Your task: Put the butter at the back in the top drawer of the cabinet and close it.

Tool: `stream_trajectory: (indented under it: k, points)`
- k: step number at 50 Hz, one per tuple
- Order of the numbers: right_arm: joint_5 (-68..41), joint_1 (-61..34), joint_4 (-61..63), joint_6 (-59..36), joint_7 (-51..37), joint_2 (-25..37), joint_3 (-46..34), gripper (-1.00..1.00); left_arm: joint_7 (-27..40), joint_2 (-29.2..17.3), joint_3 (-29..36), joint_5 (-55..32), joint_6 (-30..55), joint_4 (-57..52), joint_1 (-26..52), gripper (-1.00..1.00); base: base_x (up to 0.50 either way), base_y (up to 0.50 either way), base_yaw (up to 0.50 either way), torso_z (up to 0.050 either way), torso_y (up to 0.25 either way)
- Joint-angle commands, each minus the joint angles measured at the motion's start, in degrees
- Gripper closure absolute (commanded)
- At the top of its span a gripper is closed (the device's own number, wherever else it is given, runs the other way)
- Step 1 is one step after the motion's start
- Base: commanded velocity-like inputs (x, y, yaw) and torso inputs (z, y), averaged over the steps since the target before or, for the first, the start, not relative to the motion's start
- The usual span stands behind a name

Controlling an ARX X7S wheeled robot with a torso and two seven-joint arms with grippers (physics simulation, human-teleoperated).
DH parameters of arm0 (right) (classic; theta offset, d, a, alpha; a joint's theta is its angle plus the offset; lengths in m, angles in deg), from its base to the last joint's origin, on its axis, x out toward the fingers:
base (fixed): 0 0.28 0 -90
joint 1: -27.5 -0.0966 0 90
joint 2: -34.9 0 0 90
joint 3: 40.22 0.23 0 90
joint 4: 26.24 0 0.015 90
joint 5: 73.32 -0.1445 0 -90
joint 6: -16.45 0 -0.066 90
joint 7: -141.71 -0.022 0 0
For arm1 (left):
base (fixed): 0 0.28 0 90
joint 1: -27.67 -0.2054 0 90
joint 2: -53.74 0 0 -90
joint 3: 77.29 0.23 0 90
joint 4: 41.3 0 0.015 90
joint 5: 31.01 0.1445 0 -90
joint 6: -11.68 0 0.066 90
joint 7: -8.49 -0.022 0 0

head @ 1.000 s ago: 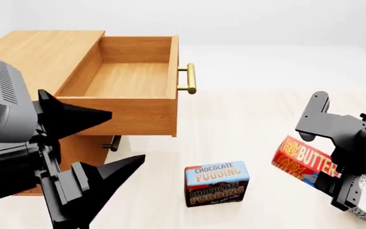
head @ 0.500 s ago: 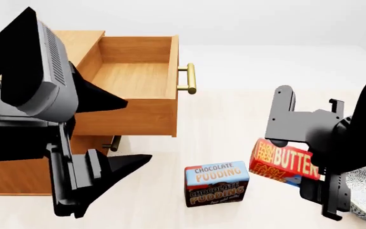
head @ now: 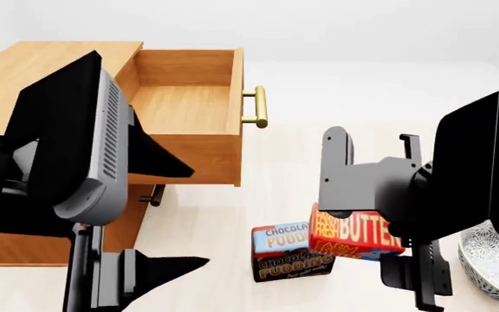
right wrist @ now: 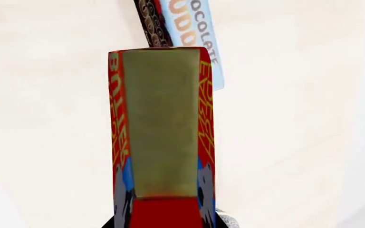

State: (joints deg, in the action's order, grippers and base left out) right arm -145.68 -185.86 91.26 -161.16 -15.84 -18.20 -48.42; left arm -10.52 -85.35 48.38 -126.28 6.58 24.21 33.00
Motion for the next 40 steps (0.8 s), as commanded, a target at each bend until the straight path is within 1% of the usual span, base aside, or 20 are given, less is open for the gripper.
stream_trajectory:
  k: [1, 10, 23, 40]
  points:
    - [-1.9, -2.0, 0.9, 1.2, -2.4, -2.6, 1.5, 1.0, -6.4, 1.8, 1.5, 6.8, -1.2, 0.2, -0.8, -1.0, 0.0, 0.0, 0.0, 0.0, 0.0]
    - [-4.6, -2.5, 1.2, 1.9, -4.1, -4.4, 2.9, 1.0, -6.5, 2.8, 2.7, 7.8, -2.9, -1.4, -1.8, -1.0, 0.0, 0.0, 0.0, 0.001, 0.0]
    - [-8.2, -3.6, 0.4, 2.3, -6.3, -7.0, 4.6, 1.0, -7.3, 3.0, 3.8, 8.7, -5.1, -3.1, -3.9, -1.0, 0.0, 0.0, 0.0, 0.0, 0.001]
    - [-11.1, -4.8, 0.7, 3.3, -7.6, -8.3, 5.8, 1.0, -8.0, 4.6, 5.1, 11.0, -8.1, -3.1, -6.3, -1.0, 0.0, 0.0, 0.0, 0.001, 0.001]
